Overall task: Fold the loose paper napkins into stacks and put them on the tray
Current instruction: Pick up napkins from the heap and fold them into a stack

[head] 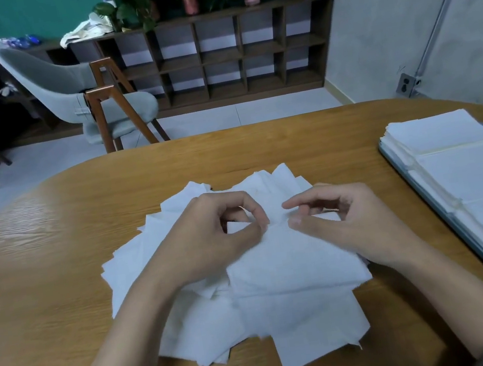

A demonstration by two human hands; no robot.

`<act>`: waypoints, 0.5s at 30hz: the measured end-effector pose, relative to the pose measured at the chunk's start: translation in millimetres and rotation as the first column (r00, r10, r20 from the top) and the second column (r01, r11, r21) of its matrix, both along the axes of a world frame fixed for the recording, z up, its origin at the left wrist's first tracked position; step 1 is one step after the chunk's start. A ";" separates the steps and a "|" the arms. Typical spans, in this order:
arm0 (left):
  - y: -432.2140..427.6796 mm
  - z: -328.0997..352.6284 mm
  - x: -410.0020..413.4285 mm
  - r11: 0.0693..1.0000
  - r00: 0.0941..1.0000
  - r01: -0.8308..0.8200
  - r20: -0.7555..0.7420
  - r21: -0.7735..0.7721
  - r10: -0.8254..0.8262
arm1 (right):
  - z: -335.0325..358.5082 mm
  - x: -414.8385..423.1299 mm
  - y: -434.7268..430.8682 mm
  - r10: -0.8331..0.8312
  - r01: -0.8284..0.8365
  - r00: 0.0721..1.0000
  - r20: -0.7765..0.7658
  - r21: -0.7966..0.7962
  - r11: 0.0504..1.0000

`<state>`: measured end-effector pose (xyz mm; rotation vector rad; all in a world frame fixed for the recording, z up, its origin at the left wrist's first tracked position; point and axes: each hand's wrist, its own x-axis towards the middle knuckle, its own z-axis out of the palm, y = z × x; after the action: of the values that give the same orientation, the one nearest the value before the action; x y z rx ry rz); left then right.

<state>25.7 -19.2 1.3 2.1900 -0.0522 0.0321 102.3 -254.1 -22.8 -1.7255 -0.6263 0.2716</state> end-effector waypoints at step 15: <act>-19.2 5.0 -2.6 0.954 0.980 -0.025 0.183 -0.298 0.083 | 7.0 -1.2 -7.8 -0.137 0.143 0.990 -0.043 0.197 0.970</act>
<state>23.1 -38.4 6.3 1.8832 -0.0915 0.2684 101.0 -262.0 -15.8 -1.5603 -0.4902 0.1294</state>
